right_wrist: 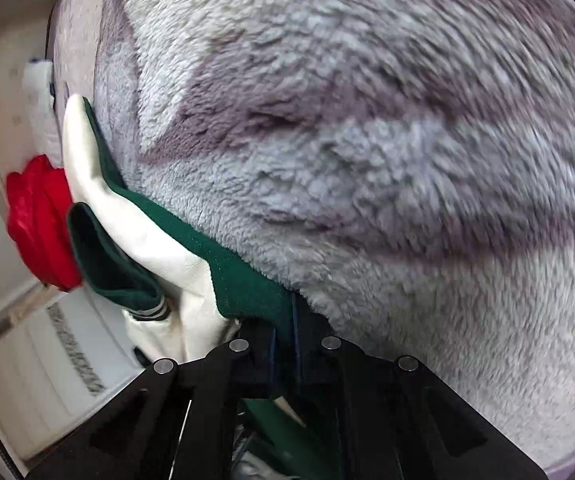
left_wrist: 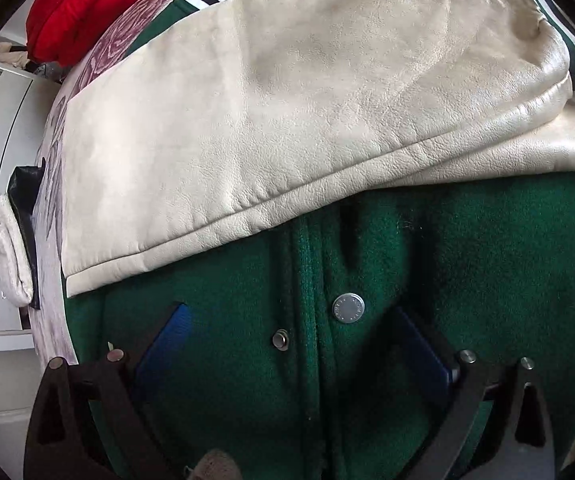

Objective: Fold large clothes

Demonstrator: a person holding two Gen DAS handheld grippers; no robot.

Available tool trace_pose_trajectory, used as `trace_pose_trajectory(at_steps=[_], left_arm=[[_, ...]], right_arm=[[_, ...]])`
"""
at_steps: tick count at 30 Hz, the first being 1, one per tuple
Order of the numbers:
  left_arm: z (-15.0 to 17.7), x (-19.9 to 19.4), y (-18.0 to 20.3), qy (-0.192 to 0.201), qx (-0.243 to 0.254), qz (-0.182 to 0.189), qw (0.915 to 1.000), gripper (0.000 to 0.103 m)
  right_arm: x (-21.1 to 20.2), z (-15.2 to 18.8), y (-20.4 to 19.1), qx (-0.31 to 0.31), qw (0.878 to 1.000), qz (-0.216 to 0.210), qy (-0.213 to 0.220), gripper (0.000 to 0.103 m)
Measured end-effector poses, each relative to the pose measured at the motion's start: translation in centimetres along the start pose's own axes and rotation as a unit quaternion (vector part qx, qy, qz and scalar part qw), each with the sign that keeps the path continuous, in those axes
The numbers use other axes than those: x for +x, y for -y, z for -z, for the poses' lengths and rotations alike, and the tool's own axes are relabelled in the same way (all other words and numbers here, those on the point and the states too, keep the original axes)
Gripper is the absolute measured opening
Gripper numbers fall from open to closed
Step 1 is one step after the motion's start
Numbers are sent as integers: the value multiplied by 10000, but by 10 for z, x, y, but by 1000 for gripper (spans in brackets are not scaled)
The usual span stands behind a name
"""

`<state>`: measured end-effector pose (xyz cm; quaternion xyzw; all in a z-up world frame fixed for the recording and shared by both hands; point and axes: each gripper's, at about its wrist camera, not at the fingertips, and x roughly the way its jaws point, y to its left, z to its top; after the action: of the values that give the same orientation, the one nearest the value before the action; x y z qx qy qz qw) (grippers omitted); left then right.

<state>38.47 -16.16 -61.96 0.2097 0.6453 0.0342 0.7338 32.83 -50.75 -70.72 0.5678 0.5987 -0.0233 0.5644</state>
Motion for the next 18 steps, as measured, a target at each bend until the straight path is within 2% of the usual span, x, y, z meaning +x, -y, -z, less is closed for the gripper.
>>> trace_pose_trajectory(at_steps=[1,3,4,5,6,7,9,10,13,15,17,18], left_arm=[[-1,1,-2,-20,-36,33,10000,103],[-1,3,-5,-40,-112,86,9999,103],[0,3,-6,-33,-129,90,9999,103],[1,3,-6,-20,-132,81,9999,103],[2,3,-6,0,-124,69,9999,103],[3,3,-6,16,-112,70,9999,103],[3,2,-8,43,-87,82,9999,103],[3,2,-8,33,-88,85,9999,103],[3,-4,-20,-79,-135,41,9999,103],[9,-16,-44,-13,-275,-43,9996,103],[17,-25,-78,163,-458,-305,9984,103],[23,-25,-100,237,-562,-576,9965,103]], right_arm=[[-5,8,-10,-402,9988,283,-35,15],[-9,24,-30,-1273,9856,1097,-181,33],[-5,31,-35,-1618,9764,1387,-340,34],[0,38,-37,-1899,9671,1626,-469,33],[4,43,-38,-2205,9512,2113,-446,13],[10,40,-35,-2375,9371,2544,-271,10],[5,29,-24,-1903,9522,2379,-235,9],[5,28,-25,-1783,9537,2413,-221,9],[3,41,-41,-2090,9383,2751,-161,12],[-6,52,-48,-2178,9312,2920,-152,23],[-20,70,-55,-2273,9228,3110,10,35],[-18,86,-60,-2325,9221,3092,102,35]])
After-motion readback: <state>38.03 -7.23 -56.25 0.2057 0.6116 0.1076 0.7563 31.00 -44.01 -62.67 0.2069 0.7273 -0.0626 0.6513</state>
